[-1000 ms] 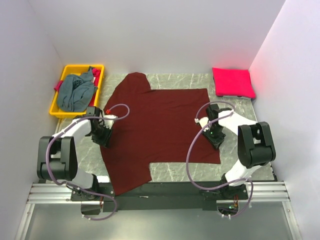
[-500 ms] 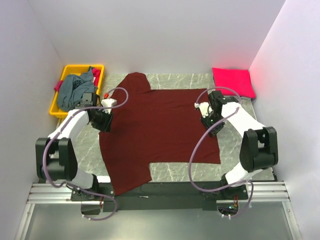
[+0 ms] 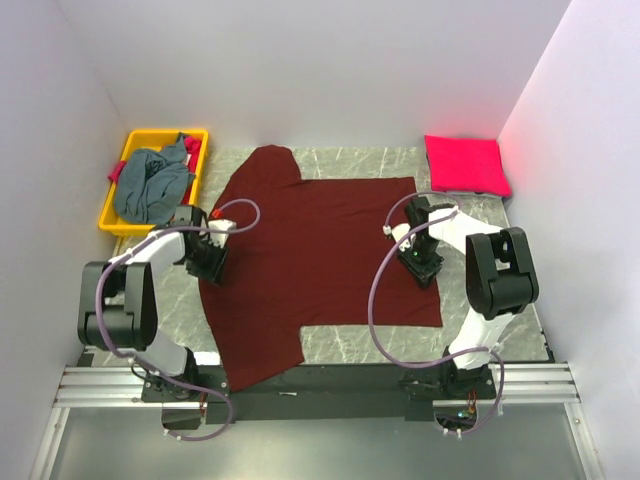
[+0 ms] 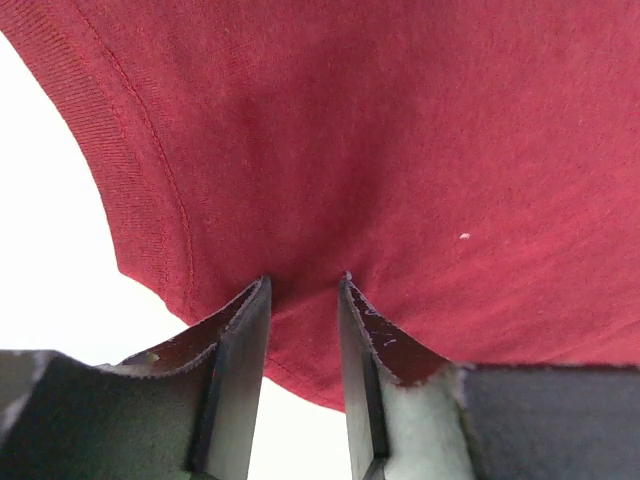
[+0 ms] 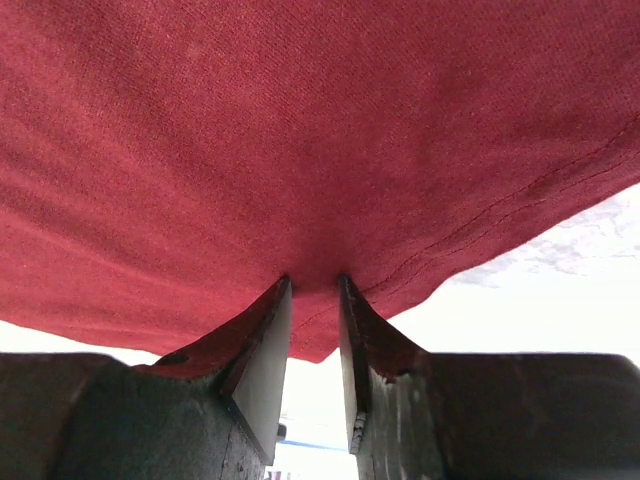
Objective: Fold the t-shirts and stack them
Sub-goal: Flatten the tshirt out
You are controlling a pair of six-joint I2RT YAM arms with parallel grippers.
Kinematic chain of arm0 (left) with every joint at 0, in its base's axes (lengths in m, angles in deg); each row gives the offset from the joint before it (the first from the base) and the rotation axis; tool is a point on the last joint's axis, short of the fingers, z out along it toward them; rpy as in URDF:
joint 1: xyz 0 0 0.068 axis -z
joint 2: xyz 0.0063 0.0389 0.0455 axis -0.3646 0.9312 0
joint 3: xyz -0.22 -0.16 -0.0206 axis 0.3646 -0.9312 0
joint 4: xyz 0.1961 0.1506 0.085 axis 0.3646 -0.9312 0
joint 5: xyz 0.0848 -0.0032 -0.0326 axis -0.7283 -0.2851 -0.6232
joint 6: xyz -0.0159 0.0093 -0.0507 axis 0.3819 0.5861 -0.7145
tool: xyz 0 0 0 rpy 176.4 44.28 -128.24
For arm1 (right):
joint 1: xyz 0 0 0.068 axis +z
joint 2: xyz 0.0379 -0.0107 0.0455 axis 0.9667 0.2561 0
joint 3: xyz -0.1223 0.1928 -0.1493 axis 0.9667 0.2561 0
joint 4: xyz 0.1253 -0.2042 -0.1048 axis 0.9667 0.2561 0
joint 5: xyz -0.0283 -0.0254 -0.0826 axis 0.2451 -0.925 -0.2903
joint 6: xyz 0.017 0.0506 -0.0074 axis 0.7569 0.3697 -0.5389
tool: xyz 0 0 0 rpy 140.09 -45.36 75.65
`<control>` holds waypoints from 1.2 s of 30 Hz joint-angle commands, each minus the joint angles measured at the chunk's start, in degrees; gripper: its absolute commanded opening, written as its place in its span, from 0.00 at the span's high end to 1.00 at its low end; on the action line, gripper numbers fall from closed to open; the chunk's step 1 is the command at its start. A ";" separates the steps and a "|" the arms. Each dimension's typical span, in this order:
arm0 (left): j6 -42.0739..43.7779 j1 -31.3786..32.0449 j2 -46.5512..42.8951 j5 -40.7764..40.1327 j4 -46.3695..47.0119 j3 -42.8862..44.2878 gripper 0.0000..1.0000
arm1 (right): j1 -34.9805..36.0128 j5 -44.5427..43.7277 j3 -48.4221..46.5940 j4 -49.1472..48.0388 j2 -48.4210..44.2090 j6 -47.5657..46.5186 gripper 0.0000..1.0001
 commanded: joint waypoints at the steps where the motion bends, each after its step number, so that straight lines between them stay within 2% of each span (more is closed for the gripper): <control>1: 1.64 0.59 -2.77 -2.03 -1.93 -4.69 0.61 | 0.31 -3.28 1.55 -2.54 0.18 -2.09 0.67; 8: 4.46 1.73 -5.60 -1.07 -9.21 -5.04 0.63 | 0.66 -1.88 2.34 1.24 -4.12 -4.11 0.66; 16: 6.22 1.99 -5.96 0.51 -10.54 -4.87 0.64 | 2.06 0.15 5.24 6.77 -9.66 -6.40 0.65; 21: 7.27 1.99 -6.48 1.66 -11.86 -3.64 0.62 | 2.06 4.26 1.83 8.80 -10.99 -5.44 0.65; 27: 6.48 1.99 -7.80 0.43 -10.45 0.57 0.59 | 2.15 6.39 -4.16 7.84 -7.30 -2.71 0.65; 36: 5.69 1.91 -1.57 -0.71 -7.21 4.10 0.57 | 2.24 2.88 -0.65 1.86 -1.76 -1.66 0.67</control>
